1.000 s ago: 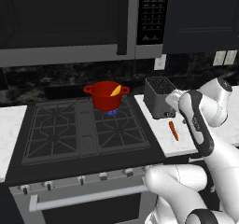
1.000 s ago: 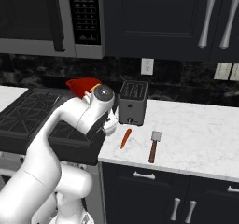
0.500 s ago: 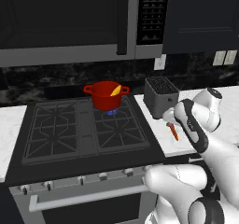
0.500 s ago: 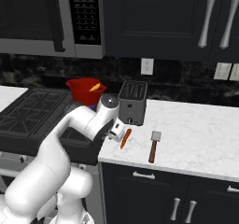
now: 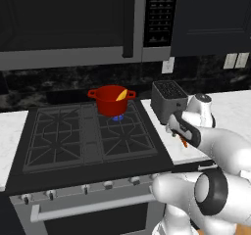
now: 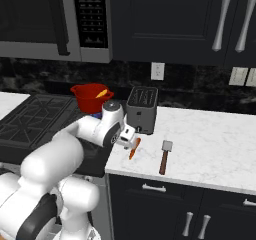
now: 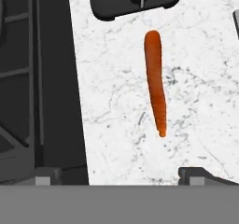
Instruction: Put the corn and carrot in the pot. Retrieve the spatula and lightly stir the vegetables in the pot.
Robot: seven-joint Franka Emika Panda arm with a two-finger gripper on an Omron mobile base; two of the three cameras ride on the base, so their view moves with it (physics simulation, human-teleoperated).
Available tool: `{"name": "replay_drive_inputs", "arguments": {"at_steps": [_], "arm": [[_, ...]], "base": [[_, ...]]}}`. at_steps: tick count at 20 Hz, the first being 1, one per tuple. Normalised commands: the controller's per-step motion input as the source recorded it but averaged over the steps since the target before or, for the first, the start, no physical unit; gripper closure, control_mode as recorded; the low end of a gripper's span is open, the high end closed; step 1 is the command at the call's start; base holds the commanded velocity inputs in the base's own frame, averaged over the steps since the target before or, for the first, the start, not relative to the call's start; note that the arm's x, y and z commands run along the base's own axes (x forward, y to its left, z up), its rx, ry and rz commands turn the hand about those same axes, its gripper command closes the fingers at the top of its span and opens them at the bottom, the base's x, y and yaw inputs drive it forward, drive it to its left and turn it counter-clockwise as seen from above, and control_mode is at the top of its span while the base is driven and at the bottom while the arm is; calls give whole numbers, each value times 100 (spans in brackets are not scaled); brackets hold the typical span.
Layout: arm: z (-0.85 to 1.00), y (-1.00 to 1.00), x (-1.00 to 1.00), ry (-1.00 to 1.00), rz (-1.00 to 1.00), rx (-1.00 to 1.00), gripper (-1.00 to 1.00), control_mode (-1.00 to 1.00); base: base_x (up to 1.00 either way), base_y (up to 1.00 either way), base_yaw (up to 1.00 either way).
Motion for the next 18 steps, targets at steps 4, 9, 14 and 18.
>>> {"name": "replay_drive_inputs", "arguments": {"at_steps": [4,9,14,18], "arm": [[-26,-48,29,3,4,-7,-100,-100],[-43,-24,44,10,3,-3,-100,-100],[-42,-13,41,13,1,0,-100,-100],[-32,-26,41,13,0,0,-100,-100]], "base": [[0,0,0],[0,0,0],[0,0,0],[0,0,0]]}}
